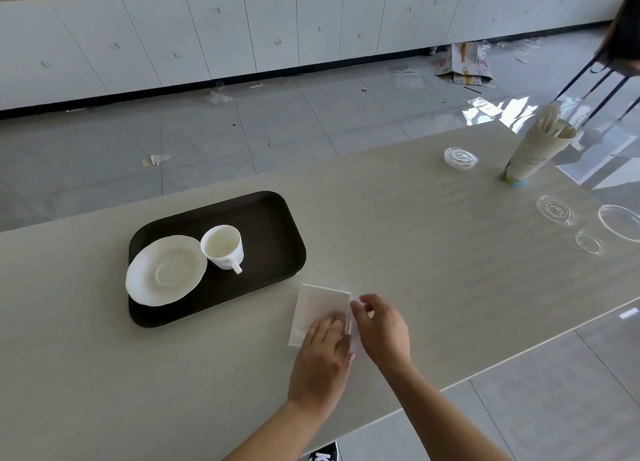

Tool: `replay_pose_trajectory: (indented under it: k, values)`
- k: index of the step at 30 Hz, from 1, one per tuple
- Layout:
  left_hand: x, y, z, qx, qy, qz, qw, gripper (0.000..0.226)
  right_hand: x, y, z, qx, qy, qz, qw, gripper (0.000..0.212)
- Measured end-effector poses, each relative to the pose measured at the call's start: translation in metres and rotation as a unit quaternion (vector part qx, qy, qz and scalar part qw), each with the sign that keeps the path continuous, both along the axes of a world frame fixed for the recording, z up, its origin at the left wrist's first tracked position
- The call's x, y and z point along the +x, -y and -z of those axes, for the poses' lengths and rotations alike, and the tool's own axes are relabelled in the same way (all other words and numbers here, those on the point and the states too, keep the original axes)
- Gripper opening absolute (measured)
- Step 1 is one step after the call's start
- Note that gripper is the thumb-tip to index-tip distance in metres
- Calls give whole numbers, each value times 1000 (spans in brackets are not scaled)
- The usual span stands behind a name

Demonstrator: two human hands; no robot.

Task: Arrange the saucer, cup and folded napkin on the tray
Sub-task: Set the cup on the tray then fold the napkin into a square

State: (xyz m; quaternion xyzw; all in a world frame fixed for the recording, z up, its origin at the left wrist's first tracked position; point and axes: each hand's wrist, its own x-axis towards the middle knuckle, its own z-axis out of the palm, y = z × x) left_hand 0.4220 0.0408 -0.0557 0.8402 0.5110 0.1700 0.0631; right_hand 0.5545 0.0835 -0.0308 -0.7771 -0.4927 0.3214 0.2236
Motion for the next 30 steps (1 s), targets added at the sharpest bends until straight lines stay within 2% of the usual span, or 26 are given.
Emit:
replay_pose_trajectory:
  k: [3,7,11,16,20,22,25,30]
  values:
    - [-3,7,10,-4,-55,23,998,52,0,-9,0,53,77,-104,990,44]
    - [-14,4,13,42,-54,53,996,35,-1,-25,6,76,138,-210,965,25]
    - [-38,0,13,95,-35,88,991,34,2,-27,7,42,88,-152,984,14]
    - [-69,1,6,113,-26,85,990,28,-1,-1,11,9,50,-93,994,17]
    - [-71,6,0,48,25,26,998,18,-7,7,7,-2,45,-75,996,21]
    - [-68,7,-7,-14,55,-34,998,23,-9,8,3,-13,38,-74,996,25]
    - [-63,4,-19,-79,56,-107,990,29,-9,9,-3,-30,36,-87,995,29]
    - [-59,3,-23,-121,73,-151,978,21,-16,11,-5,-59,33,-81,994,17]
